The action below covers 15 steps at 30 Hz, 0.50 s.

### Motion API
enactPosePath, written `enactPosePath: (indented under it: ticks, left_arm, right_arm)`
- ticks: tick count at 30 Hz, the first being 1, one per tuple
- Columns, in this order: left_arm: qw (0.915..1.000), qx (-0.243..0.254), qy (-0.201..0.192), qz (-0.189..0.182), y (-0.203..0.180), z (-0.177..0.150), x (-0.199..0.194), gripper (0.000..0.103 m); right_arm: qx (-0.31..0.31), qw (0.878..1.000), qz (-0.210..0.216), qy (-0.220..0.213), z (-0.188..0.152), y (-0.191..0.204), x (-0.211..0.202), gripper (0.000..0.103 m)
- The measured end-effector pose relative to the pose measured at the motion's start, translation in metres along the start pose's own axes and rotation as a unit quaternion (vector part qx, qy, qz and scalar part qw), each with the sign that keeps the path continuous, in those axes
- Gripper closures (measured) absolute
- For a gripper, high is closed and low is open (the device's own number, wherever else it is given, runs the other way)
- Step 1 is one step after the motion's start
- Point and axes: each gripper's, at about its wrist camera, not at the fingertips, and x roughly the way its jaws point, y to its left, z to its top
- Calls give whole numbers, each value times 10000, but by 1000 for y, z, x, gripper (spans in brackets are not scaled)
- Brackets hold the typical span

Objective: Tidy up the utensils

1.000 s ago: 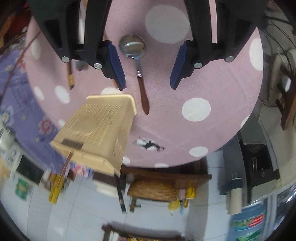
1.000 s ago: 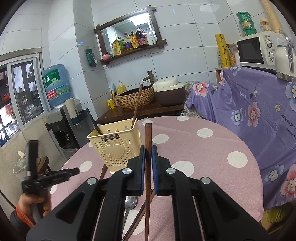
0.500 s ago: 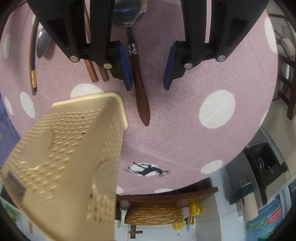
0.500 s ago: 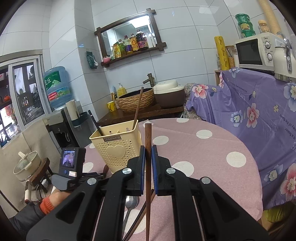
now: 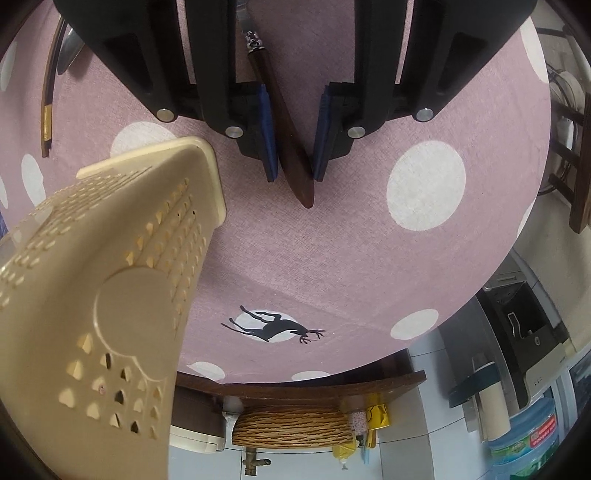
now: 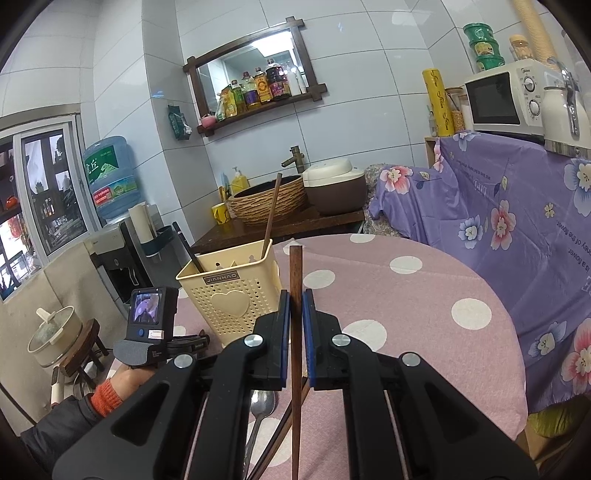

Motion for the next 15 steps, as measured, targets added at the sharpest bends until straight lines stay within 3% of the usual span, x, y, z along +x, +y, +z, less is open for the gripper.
enactPosePath:
  ticks: [6, 15]
  left_arm:
    - [9982, -447, -35, -398, 11, -7, -16, 87]
    - [9862, -526, -1273, -921, 31, -33, -133, 87]
  right_arm:
    - [61, 10000, 40, 3, 0, -2, 0, 95]
    - [112, 9997, 204, -22, 0, -3, -5, 95]
